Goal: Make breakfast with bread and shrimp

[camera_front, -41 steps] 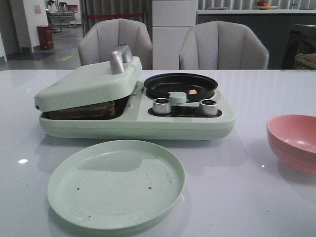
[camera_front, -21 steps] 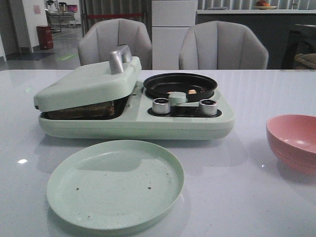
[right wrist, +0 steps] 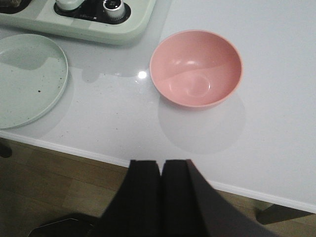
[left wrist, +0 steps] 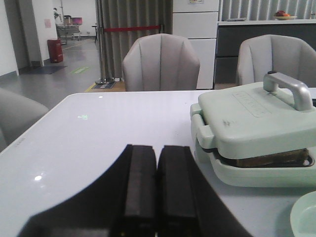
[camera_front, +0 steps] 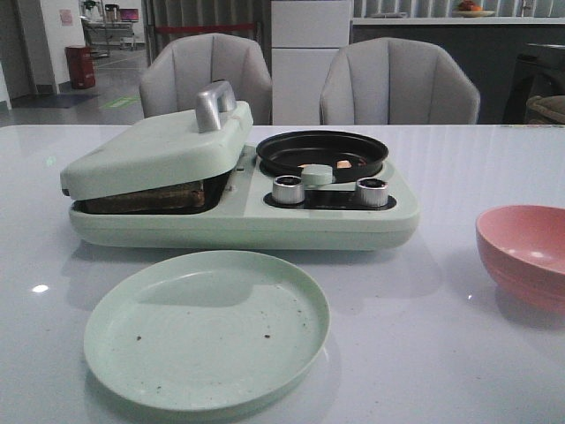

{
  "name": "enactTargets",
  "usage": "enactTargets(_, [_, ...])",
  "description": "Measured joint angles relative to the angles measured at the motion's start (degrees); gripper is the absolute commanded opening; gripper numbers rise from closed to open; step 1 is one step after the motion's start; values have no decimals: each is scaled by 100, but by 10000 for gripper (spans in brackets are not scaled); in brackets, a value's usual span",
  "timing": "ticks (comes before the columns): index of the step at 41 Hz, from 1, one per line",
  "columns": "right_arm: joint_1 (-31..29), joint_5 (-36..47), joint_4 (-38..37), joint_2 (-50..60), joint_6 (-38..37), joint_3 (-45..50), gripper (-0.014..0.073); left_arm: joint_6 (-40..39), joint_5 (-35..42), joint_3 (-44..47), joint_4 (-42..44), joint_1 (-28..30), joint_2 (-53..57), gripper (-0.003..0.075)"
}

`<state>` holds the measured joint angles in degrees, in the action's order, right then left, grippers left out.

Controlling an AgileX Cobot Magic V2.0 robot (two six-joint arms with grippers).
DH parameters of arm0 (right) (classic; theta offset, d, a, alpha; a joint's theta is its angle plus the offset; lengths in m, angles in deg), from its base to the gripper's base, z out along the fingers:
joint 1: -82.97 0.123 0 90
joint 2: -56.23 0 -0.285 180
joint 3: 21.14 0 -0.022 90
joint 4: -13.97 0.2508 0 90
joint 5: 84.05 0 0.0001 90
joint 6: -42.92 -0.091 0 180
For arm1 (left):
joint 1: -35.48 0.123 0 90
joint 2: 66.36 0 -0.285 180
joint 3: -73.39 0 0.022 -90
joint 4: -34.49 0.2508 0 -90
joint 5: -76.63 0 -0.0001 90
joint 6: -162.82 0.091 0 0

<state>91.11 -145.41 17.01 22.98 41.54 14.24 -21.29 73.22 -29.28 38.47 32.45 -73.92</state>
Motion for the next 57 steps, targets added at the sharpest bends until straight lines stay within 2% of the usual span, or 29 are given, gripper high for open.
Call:
enactTargets(44, [0,9,0,0,0,2,21,0,25,0,-104,-102,0,99])
enactTargets(50, [-108,766,-231,341,62,454,21,0,25,0,-104,-102,0,100])
enactTargets(57, [-553,2597,-395,1208,62,1765,21,0,28,0,-104,-102,0,100])
